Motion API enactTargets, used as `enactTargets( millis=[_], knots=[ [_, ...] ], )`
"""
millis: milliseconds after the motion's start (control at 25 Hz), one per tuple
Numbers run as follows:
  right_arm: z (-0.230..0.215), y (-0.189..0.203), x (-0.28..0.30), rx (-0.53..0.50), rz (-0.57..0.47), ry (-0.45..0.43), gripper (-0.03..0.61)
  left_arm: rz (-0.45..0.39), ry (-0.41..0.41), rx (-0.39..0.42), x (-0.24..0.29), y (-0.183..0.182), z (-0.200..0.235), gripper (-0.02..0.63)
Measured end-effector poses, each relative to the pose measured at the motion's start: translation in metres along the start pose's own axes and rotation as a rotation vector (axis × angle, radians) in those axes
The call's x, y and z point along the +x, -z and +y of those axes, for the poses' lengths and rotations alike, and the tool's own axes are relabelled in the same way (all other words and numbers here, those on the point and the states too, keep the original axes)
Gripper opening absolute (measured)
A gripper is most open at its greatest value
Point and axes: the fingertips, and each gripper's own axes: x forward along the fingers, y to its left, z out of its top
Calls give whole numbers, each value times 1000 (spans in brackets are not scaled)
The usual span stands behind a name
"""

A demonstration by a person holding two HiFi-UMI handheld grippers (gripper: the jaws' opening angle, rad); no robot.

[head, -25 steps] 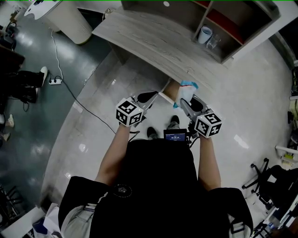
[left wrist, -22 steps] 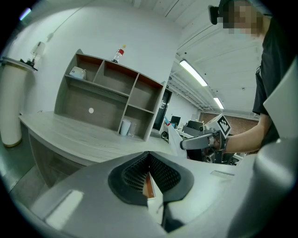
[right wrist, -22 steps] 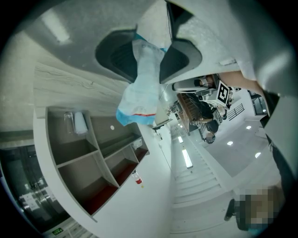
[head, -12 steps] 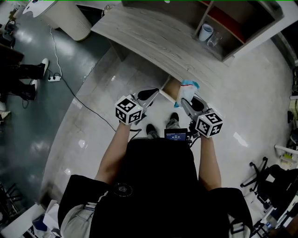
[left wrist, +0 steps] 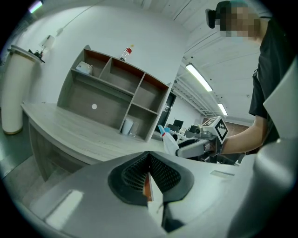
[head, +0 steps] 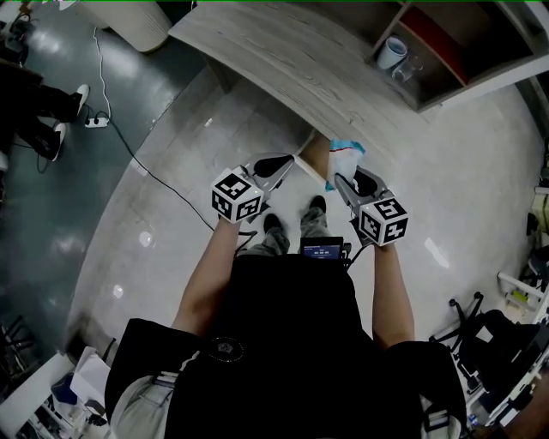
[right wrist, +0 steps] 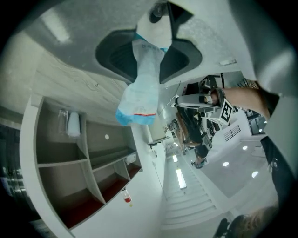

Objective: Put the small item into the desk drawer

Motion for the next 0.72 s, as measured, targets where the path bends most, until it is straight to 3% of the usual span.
enactTargets(
  millis=[440, 720],
  knots=[
    [-14, 27, 39, -267, 237, -23, 152, 28, -70, -42, 7, 25, 16, 3],
    [-25, 45, 65, -348, 342, -25, 152, 50, -102, -77, 11, 46, 25, 2]
  ],
)
